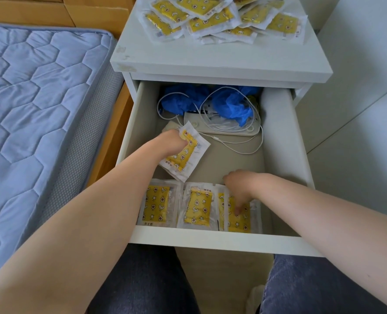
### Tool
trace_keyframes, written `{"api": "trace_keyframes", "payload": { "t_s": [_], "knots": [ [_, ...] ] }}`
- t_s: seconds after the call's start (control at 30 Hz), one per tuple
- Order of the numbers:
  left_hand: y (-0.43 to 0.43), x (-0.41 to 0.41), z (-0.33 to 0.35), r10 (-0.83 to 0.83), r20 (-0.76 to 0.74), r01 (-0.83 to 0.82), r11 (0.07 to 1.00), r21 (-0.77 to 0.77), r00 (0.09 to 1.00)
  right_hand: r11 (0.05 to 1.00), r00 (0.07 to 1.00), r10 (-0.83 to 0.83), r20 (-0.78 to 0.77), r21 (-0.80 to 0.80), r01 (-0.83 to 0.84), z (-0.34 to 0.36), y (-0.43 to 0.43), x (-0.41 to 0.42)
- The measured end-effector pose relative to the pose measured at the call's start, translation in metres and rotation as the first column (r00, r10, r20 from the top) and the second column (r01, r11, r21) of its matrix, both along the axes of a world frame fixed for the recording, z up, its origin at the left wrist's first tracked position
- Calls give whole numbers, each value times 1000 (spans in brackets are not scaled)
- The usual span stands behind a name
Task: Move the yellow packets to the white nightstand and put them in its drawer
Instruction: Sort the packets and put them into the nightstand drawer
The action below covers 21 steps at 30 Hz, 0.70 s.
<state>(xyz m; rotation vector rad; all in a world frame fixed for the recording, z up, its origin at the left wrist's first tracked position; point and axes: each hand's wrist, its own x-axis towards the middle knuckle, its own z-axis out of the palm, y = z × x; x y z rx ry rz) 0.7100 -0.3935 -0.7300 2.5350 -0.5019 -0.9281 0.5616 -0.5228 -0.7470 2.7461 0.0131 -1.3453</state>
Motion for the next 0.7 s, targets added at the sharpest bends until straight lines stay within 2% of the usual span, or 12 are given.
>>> {"api": "trace_keyframes", "payload": {
  "t_s": [0.1, 0.4, 0.7],
  "knots": [
    [0, 0, 0, -20, -3, 20, 1000, 14, 1000, 999, 999, 50, 13, -19, -50, -2, 1, 3],
    [0, 1, -1, -44, 10, 44, 999, 33, 999, 984, 985, -170, -18, 44, 170, 3, -13, 9],
    [1, -1, 1, -67, 28, 66, 997, 39, 997, 963, 971, -238, 1, 132, 236, -5, -10, 6]
  ]
}}
